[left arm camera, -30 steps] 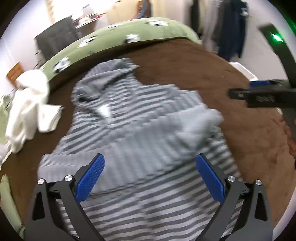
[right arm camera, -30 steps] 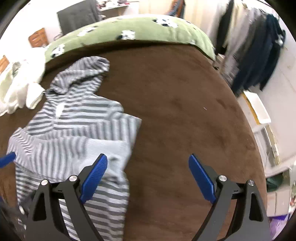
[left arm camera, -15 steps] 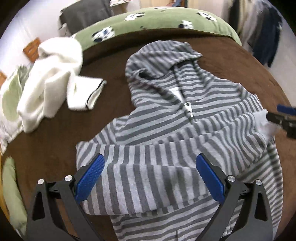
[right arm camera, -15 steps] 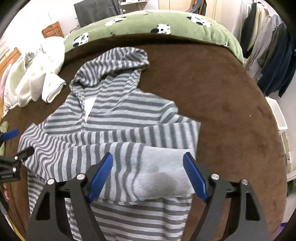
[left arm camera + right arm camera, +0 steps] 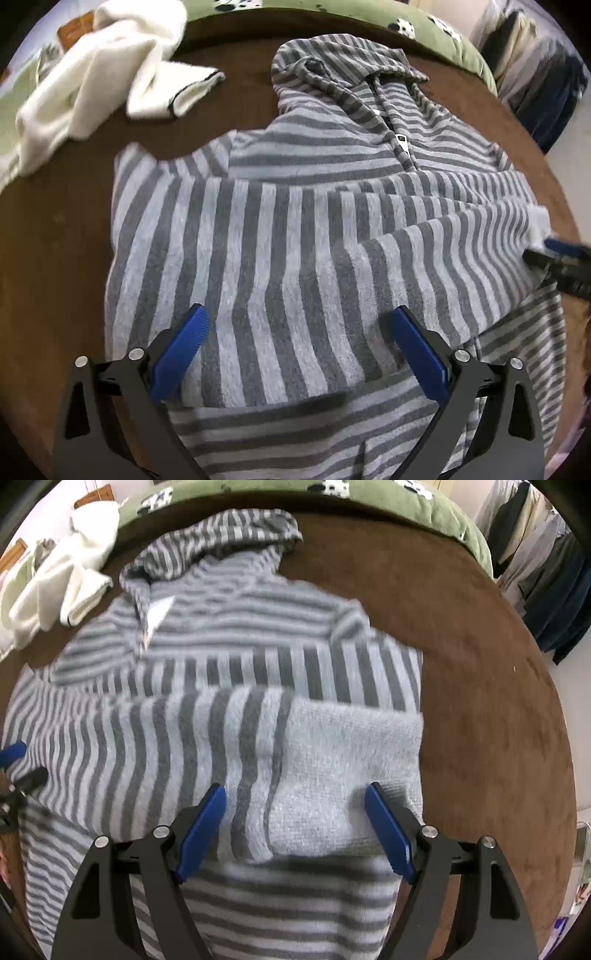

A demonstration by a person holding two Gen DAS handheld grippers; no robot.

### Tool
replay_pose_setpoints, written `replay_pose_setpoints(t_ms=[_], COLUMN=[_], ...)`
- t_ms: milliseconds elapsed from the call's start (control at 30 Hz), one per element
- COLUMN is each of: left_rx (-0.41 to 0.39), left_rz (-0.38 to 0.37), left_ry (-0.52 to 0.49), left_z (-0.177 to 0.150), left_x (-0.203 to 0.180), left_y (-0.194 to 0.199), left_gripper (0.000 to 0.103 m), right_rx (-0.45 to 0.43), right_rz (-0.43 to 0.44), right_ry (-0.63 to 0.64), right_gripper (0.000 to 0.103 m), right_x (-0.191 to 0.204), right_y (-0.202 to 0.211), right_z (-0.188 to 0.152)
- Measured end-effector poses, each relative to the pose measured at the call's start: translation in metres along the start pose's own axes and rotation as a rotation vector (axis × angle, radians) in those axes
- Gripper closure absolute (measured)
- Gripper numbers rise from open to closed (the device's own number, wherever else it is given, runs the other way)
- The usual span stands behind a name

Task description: Fold large clothes

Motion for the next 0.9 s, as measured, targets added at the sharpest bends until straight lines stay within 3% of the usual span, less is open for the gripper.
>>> replay_pose_setpoints(t_ms=[267, 533, 733, 900], left_rx=[-0.063, -0.058, 0.01, 0.056], left_rz=[-0.062, -0.026, -0.029, -0.035], left_ry=[0.105, 0.086, 0.095, 0.064], left_z=[-0.008, -0.006, 0.001, 0.011], left_x=[0.007, 0.004, 0.004, 0.005], left_y=[-0.01, -0.015, -0.012, 0.006], left_gripper=[0.006, 0.006, 0.006, 0.006], right_rx=[0.022, 0.018, 0.059, 0.034], right_rz=[0.001, -0.015, -0.025, -0.027], right_ry=[-0.043, -0.073, -0.078, -0.118], right_gripper=[0.021, 0.015, 0.015, 0.015], right_x=[-0.005, -0.004, 0.002, 0.008], right_y=[-0.017, -0.023, -0.014, 0.015], right_z=[-0.01, -0.008, 0.003, 0.022])
Point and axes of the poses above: each gripper's, at about its wrist camera, not at the fingertips, and y roughly against the way its jaws point, x to its left, z to its top, the point moved 7 cm from there along -y, roughly the way its jaws point, and after that the axes turned 9 degrees about -y, right-handed, at the moved point
